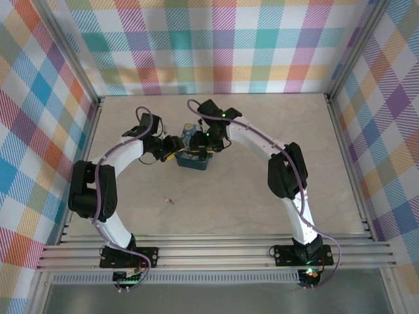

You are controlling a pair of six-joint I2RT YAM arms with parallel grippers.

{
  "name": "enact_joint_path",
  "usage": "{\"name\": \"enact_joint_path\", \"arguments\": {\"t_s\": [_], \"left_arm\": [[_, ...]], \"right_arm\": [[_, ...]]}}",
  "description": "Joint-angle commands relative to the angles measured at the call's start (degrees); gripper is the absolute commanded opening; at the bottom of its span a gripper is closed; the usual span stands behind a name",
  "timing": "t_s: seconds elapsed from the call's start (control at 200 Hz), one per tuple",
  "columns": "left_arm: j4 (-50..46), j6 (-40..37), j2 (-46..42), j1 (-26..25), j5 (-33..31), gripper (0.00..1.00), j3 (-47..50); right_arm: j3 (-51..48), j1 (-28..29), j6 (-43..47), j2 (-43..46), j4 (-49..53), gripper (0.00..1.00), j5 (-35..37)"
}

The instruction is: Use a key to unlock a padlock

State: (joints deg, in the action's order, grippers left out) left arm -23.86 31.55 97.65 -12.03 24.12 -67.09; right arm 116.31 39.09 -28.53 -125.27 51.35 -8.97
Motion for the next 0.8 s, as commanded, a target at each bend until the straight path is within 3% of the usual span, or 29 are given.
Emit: {"name": "enact_joint_path", "arguments": {"t_s": [0.0, 0.135, 0.29, 0.545, 0.795], "left_arm": [[-1.3, 2.3, -3.1, -0.9, -2.3, 0.54, 2.2], [-2.1, 4.9, -6.1, -1.4, -6.7, 0.54, 6.0], [1.7, 7.5, -7.9, -2.1, -5.0, 0.54, 10.5], [3.6, 7.5, -5.1, -5.1, -3.3, 0.54, 8.3], [0.7, 6.3, 1.2, -4.7, -4.2, 0.55, 2.7]], "right_arm": [[7.1, -1.0, 5.0, -2.3, 3.1, 0.66, 1.5], [22.8, -1.7, 10.6, -12.2, 7.3, 0.68, 3.6], [39.2, -2.8, 16.9, -22.4, 9.9, 0.68, 3.9], [33.7, -6.0, 19.3, -22.1, 8.2, 0.63, -2.0], [22.5, -6.1, 22.0, -17.0, 9.7, 0.60, 2.4]]}}
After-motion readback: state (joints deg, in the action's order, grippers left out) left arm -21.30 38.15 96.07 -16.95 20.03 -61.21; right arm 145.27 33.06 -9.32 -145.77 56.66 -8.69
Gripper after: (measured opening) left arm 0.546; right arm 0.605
